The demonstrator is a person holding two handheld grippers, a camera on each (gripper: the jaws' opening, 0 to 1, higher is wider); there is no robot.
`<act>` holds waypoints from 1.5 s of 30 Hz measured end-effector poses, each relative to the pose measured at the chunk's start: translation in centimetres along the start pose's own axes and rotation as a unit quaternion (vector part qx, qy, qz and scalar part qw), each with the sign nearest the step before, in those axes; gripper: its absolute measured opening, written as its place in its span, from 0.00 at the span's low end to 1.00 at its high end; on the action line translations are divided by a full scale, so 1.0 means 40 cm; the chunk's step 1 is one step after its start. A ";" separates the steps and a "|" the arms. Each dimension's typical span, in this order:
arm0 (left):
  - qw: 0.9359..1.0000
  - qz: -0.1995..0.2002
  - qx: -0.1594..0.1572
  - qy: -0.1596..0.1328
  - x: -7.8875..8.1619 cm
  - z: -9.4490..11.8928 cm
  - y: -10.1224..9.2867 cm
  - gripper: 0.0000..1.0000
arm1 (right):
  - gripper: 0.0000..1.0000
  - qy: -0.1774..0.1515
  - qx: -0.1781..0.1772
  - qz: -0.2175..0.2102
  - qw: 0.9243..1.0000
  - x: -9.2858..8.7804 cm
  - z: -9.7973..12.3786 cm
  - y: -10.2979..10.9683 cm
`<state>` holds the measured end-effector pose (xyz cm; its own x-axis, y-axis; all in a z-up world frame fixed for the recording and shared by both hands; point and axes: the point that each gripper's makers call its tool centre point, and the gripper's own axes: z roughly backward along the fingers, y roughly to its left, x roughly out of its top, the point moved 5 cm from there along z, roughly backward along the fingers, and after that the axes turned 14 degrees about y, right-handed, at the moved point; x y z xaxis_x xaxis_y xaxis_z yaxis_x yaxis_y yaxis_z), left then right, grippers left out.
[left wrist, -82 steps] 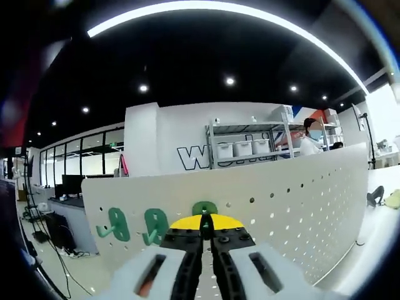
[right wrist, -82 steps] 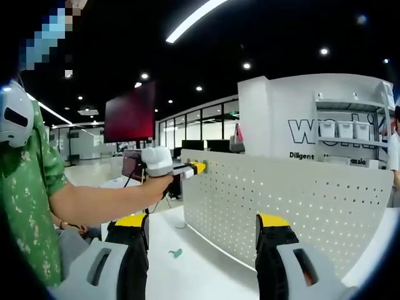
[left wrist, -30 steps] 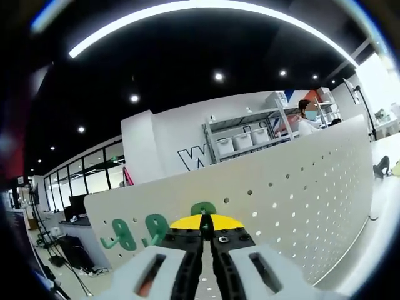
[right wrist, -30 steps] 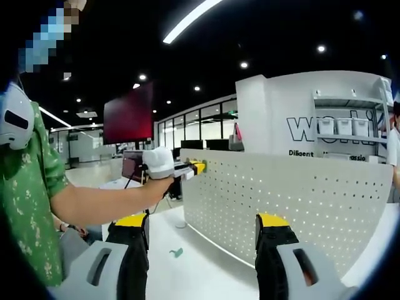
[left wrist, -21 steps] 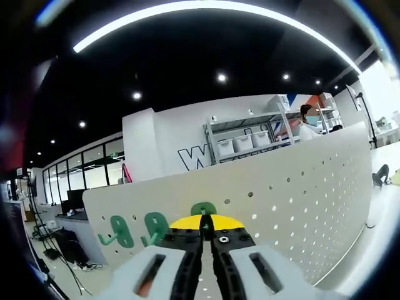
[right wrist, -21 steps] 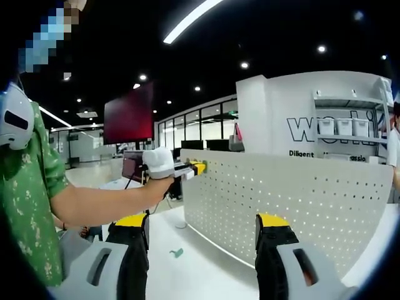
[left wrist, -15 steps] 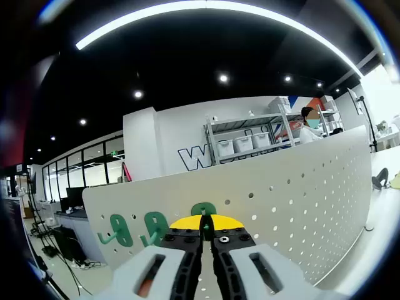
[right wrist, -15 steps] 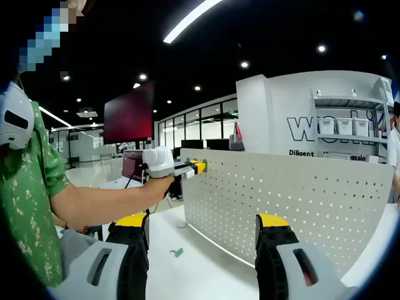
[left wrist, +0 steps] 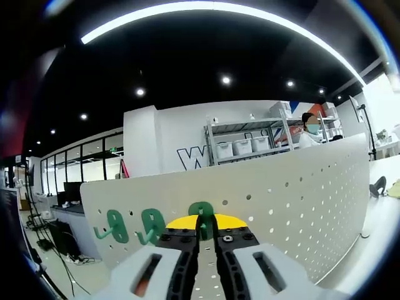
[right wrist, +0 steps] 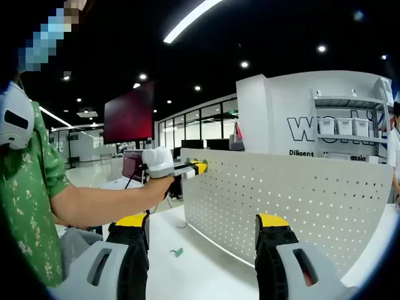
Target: Insert the hook assembly into the mounting plate slot until the hook locks in place.
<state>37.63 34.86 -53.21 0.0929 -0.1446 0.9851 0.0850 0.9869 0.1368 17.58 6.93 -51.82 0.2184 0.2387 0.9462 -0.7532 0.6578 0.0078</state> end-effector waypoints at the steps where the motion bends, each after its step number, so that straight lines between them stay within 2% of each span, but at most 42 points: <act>1: 1.000 0.001 0.000 0.000 -0.001 0.000 0.001 0.09 | 0.70 0.000 0.000 0.000 1.000 0.001 0.001 0.000; 8: 1.000 0.002 -0.002 0.005 -0.003 0.000 0.000 0.09 | 0.70 0.001 0.000 0.000 1.000 -0.001 0.001 0.003; 11: 1.000 0.002 0.002 0.010 -0.006 0.000 0.005 0.05 | 0.70 0.000 0.001 0.000 1.000 0.000 0.001 0.005; 19: 1.000 0.014 0.005 0.009 -0.006 0.000 0.005 0.04 | 0.70 0.003 0.006 0.000 1.000 -0.004 -0.002 0.012; 22: 0.999 0.049 -0.002 0.008 -0.007 -0.001 0.008 0.03 | 0.70 0.003 0.005 0.001 1.000 -0.004 -0.001 0.011; 26: 0.997 0.077 -0.009 0.010 -0.009 -0.002 0.011 0.02 | 0.70 0.002 0.004 -0.001 1.000 -0.004 0.000 0.009; 29: 0.997 0.077 -0.008 0.010 -0.008 -0.001 0.009 0.02 | 0.70 0.003 0.005 0.000 1.000 -0.005 0.000 0.011; 31: 0.995 0.102 -0.014 0.009 -0.010 0.000 0.010 0.02 | 0.70 0.003 0.005 0.000 1.000 -0.005 -0.001 0.010; 36: 0.993 0.115 -0.015 0.008 -0.011 -0.001 0.010 0.02 | 0.70 0.003 0.004 -0.001 1.000 -0.006 0.000 0.008; 38: 0.991 0.135 -0.020 0.006 -0.012 -0.001 0.011 0.02 | 0.70 0.002 0.004 -0.002 1.000 -0.007 0.000 0.007; 41: 0.993 0.119 -0.015 0.006 -0.011 -0.001 0.008 0.02 | 0.70 0.003 0.003 -0.002 1.000 -0.009 0.000 0.005; 44: 0.998 0.061 -0.004 0.006 -0.008 -0.004 0.006 0.03 | 0.70 0.003 0.003 -0.002 1.000 -0.008 -0.001 0.006; 45: 0.998 0.060 -0.004 0.007 -0.008 -0.003 0.004 0.03 | 0.70 0.003 0.004 -0.002 1.000 -0.008 -0.001 0.006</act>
<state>37.75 35.05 -53.49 0.1173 -0.0264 0.9927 0.0812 0.9966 0.0169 17.36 7.04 -52.12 0.2249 0.2397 0.9444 -0.7566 0.6537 0.0142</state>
